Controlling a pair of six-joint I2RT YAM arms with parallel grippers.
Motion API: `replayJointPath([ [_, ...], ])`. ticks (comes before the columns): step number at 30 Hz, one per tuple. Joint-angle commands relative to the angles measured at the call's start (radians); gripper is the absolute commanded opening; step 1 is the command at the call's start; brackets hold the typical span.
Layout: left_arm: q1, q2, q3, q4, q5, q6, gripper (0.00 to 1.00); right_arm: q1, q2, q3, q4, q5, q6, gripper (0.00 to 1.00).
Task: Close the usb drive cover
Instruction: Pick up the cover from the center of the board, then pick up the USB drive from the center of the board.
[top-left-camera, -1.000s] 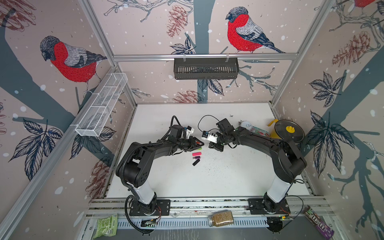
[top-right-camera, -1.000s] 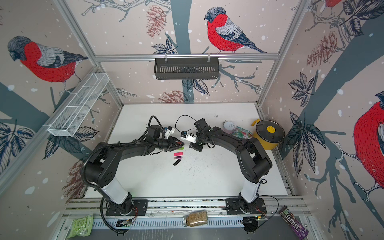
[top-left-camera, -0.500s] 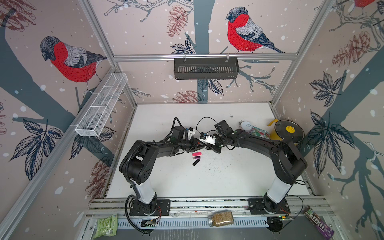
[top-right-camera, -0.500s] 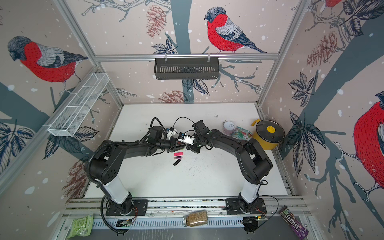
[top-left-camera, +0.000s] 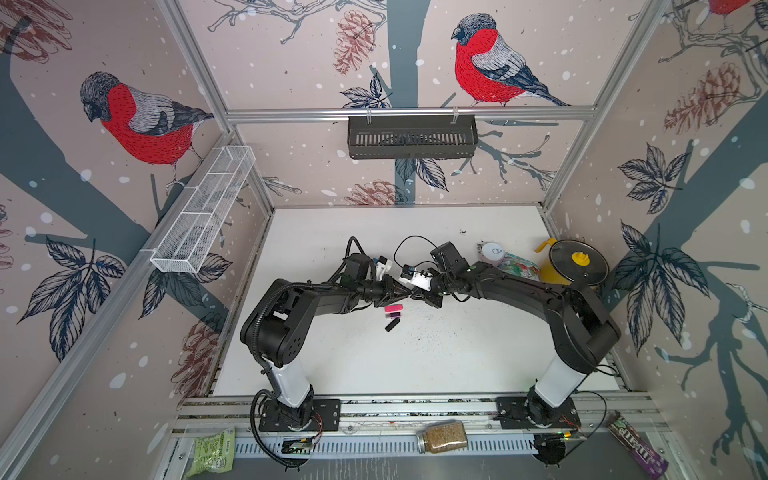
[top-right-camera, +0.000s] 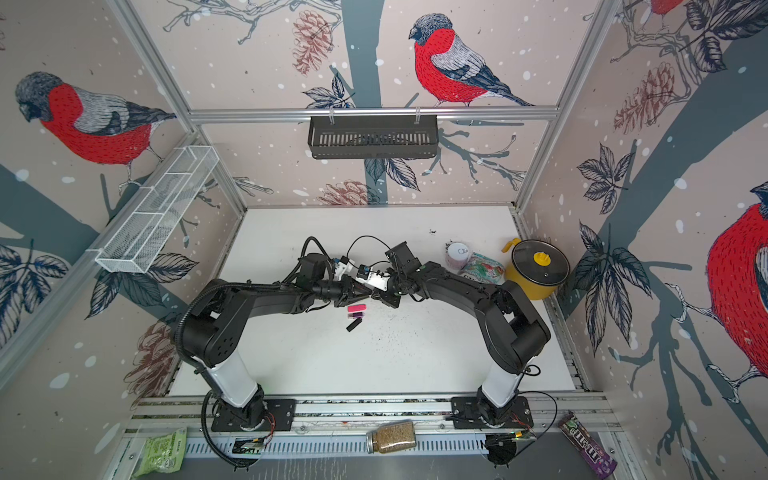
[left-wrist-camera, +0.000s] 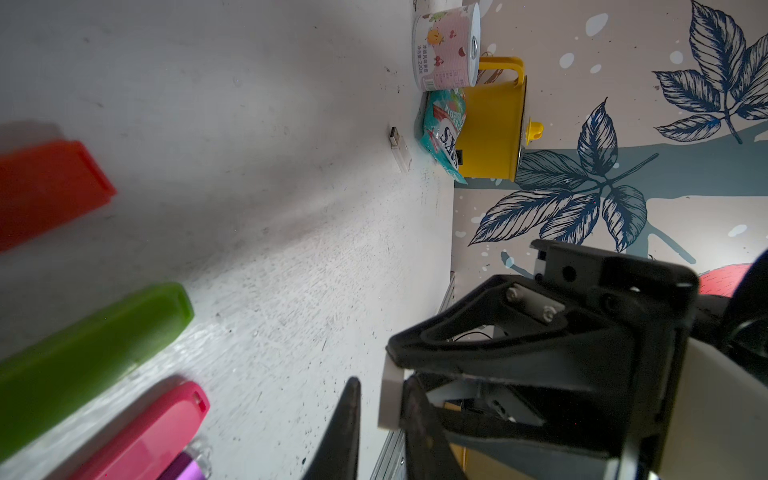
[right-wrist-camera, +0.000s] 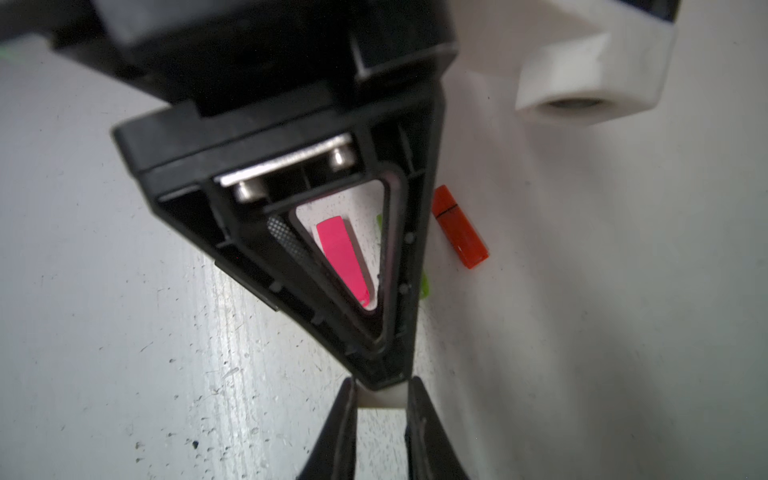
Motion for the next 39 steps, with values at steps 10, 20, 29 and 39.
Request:
replayJointPath([
  [10,-0.002,0.002,0.002,0.047,0.031,-0.011,0.09,0.004,0.012,0.016,0.036,-0.01,0.018,0.21],
  [20,-0.002,-0.011,0.001,0.045,0.027,-0.005,0.02,-0.013,-0.001,0.015,-0.014,0.045,-0.038,0.4],
  [29,0.001,-0.046,0.017,-0.021,-0.002,0.044,0.01,-0.205,-0.126,-0.117,-0.077,0.179,-0.039,0.45],
  [39,0.001,-0.066,0.008,-0.031,-0.016,0.048,0.01,-0.418,-0.129,-0.162,-0.105,0.277,0.08,0.47],
])
